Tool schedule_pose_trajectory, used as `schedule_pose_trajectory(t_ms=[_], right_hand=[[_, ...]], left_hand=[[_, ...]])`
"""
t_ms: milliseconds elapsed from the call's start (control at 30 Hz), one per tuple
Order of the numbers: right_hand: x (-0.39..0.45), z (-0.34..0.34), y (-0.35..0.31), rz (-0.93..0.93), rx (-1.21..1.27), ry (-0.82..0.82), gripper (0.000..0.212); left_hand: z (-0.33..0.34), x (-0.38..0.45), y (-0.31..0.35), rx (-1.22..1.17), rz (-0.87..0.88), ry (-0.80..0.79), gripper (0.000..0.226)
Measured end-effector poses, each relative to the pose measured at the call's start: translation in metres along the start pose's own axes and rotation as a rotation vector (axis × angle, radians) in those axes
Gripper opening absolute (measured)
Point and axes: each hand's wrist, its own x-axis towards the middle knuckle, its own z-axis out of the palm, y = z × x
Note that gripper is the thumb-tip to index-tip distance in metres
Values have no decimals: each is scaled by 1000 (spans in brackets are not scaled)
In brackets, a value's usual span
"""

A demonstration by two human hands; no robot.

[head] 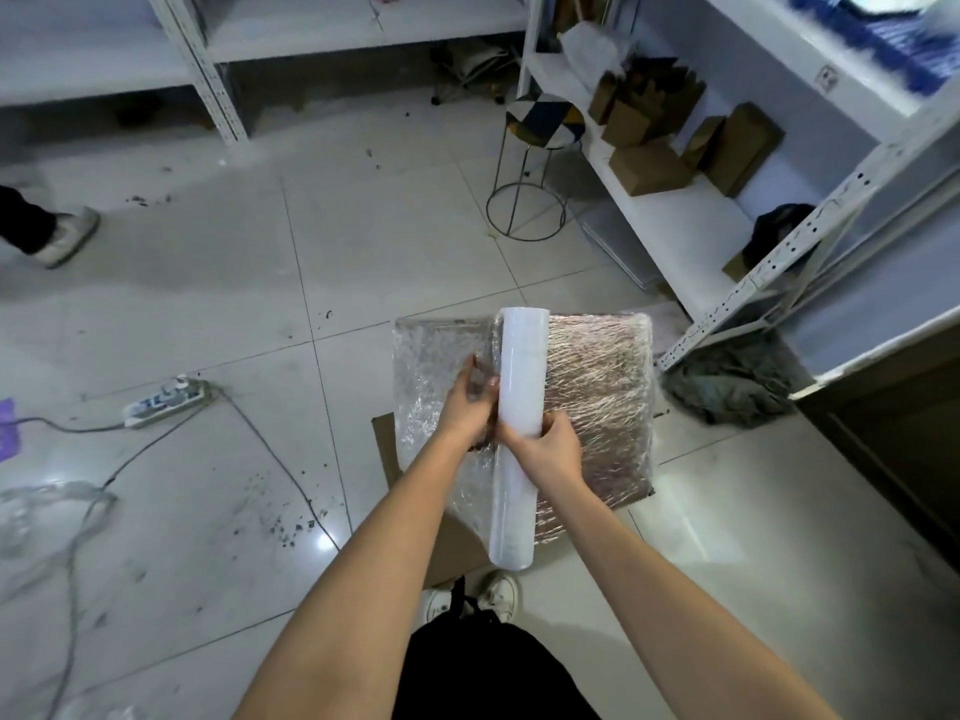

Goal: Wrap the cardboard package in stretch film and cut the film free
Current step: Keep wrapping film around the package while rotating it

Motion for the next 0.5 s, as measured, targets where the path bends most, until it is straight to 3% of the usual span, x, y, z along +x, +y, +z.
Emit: schedule_pose_trajectory(t_ms=[100, 233, 500], right_hand=[[-3, 2, -7, -34, -38, -33, 58], [-8, 10, -15, -8, -168, -36, 83], [-13, 18, -6, 35, -189, 42, 73]], left_hand=[[-5, -3, 0, -86, -30, -27, 61], [-9, -4, 0, -99, -47, -55, 56], [-14, -10, -6, -98, -28, -76, 58]])
